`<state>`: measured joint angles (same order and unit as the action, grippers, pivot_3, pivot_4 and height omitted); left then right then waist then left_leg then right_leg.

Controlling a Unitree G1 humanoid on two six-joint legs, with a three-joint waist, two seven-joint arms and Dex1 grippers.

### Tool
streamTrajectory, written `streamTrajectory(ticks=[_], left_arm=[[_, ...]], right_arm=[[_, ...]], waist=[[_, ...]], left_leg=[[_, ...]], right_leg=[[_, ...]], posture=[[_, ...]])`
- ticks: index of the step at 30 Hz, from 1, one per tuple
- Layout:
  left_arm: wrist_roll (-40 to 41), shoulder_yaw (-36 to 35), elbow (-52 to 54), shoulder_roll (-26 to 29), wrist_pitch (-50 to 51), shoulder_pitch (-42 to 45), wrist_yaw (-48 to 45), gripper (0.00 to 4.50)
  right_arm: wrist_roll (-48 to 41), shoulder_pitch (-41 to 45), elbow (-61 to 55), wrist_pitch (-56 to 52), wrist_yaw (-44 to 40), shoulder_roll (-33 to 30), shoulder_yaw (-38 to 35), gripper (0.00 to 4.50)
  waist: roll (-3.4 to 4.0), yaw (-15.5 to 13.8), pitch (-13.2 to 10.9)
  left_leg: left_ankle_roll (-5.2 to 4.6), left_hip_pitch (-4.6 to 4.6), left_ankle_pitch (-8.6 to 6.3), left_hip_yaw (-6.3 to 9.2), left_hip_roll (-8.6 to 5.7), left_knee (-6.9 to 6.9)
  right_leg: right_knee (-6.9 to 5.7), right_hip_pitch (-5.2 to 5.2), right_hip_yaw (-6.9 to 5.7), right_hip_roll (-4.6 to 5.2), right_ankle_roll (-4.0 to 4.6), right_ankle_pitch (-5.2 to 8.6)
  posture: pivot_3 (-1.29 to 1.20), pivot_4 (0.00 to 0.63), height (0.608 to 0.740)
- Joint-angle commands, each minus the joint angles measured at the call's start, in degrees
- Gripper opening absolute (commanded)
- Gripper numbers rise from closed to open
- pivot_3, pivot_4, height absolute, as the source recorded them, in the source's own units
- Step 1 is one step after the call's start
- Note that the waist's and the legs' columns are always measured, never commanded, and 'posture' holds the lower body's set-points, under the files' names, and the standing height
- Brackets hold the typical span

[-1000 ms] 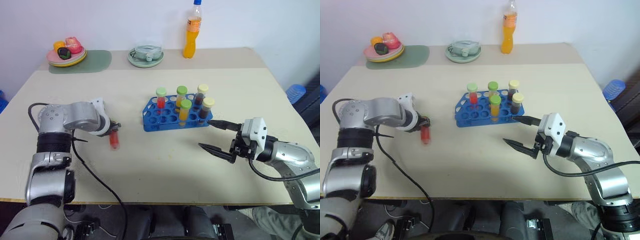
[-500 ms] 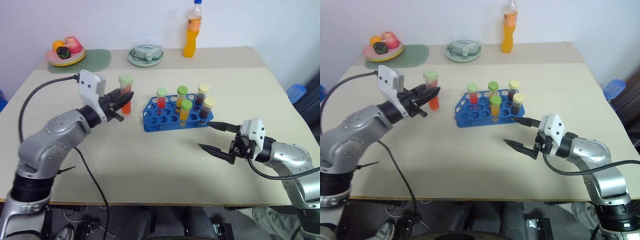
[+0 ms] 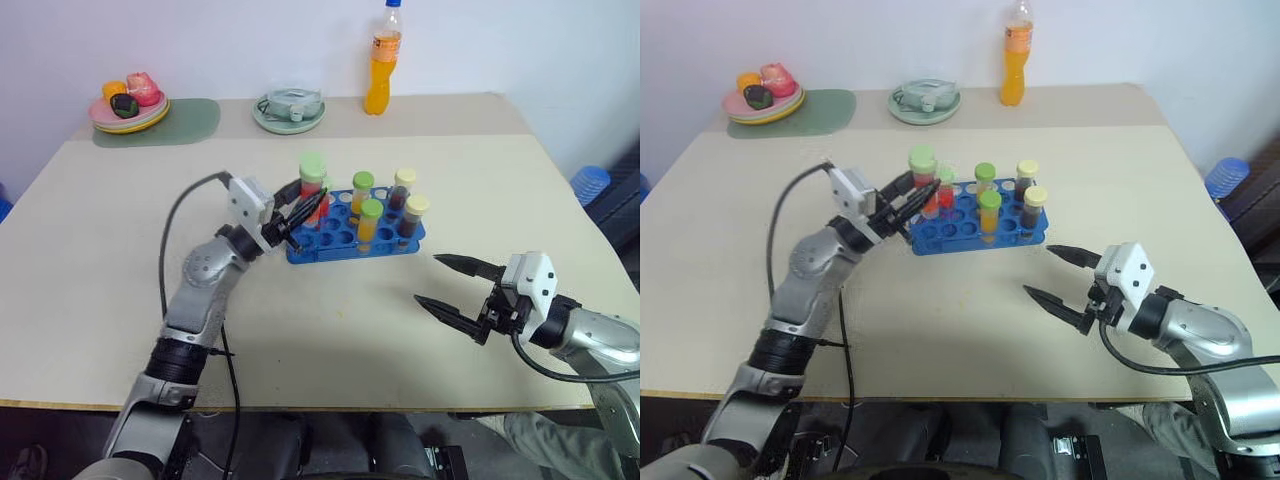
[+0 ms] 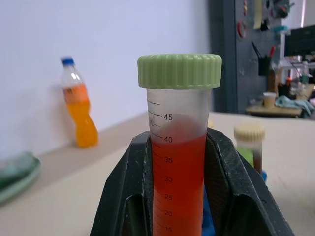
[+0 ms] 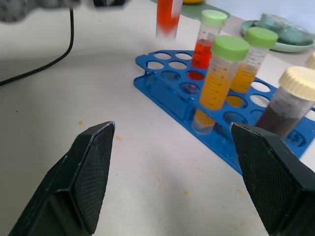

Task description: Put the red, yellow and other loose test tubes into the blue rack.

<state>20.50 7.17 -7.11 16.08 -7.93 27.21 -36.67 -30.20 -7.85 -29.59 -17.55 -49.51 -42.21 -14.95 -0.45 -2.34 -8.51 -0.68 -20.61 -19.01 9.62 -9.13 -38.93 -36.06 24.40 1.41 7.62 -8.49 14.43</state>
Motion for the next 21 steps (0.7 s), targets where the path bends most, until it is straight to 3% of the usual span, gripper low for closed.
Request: streamTrajectory(ticks=[1, 21], left_arm=[[-1.4, -0.9, -2.2, -1.4, -4.3, 1.0, -2.1, 0.80], [-6.9, -0.8, -14.4, -7.7, -11.3, 0.6, -4.2, 0.80]], right_arm=[[-1.5, -0.1, -3.6, -1.4, 1.5, -0.5, -2.4, 3.85], [-2.6, 1.1, -5.2, -4.7, 2.8, -1.5, -3.6, 3.85]], waist=[[-0.01, 0.0, 0.0], [-0.02, -0.1, 0.0]], left_leg=[[0.00, 0.00, 0.00, 0.00, 0.00, 0.00], [-0.04, 0.00, -0.02, 0.01, -0.01, -0.05]], right_leg=[[0.00, 0.00, 0.00, 0.00, 0.00, 0.00], [0.00, -0.03, -0.02, 0.00, -0.01, 0.00]], posture=[[0.00, 0.150, 0.740], [0.00, 0.150, 0.740]])
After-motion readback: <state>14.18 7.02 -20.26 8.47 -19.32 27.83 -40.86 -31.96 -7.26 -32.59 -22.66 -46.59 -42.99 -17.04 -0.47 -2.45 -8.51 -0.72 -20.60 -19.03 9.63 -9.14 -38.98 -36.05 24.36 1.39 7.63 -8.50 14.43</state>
